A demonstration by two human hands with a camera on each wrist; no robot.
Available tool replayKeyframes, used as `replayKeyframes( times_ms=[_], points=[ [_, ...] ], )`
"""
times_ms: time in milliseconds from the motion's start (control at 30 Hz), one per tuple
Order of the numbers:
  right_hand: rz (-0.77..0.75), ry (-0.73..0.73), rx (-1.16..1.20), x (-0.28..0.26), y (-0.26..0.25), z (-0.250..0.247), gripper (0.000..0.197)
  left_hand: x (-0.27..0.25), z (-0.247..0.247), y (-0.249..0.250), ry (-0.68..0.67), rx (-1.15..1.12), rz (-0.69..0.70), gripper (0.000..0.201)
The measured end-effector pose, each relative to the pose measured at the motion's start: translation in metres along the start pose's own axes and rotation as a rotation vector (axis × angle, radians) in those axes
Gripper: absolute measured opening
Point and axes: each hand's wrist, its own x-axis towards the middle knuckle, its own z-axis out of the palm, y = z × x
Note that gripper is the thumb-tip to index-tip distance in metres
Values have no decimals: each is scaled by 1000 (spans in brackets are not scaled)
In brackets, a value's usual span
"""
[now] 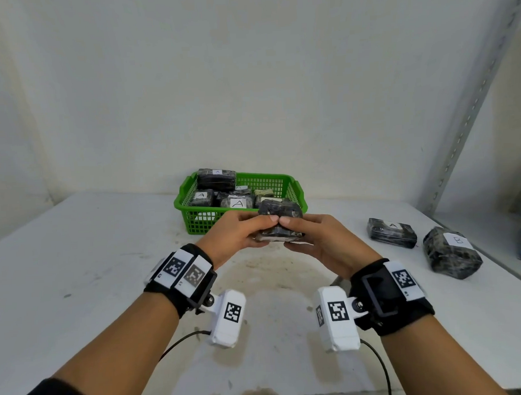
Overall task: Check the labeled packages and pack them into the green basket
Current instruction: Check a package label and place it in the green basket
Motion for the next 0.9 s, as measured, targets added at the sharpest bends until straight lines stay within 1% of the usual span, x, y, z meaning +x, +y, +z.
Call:
replayKeyframes(
  times_ms=[33, 133, 167, 300, 400, 467, 533, 633, 700, 767, 833, 900],
  points=[
    [7, -9, -2, 0, 0, 0, 50, 0, -1, 1, -1, -6, -2, 39],
    [-10, 3, -10, -1, 0, -1, 40, -2, -1, 2, -58, -32, -30, 44],
    [-14, 4, -15, -1, 0, -1, 39, -3, 0, 2, -70, -32, -30, 44],
    [-10, -27, -42, -3, -3, 0, 48, -3, -2, 1, -28, 0, -10, 49],
    [-40, -5, -40, -5, -3, -1, 48, -4, -2, -1, -62, 13, -2, 50],
    [-47, 1, -47, -7, -4, 0, 50, -3, -3, -2, -48, 27, 28, 61],
    [-23, 11, -48, -7, -5, 0, 53, -1, -6, -1, 7, 59, 85, 68],
    [42, 0, -11, -7, -4, 0, 57, 1, -11, 1, 33, 192, 170, 78],
    [63, 15, 39, -7, -4, 1, 51, 0, -11, 1, -8, 238, 194, 84],
    [54, 53, 21, -6, -3, 3, 36, -1, -9, 1, -61, 244, 200, 89],
    [13, 116, 3, -5, 0, 4, 28, -3, -5, 0, -55, 257, 196, 86],
    [-46, 166, -1, -5, 3, 3, 35, -4, -2, 0, 27, 243, 192, 69]
  ],
)
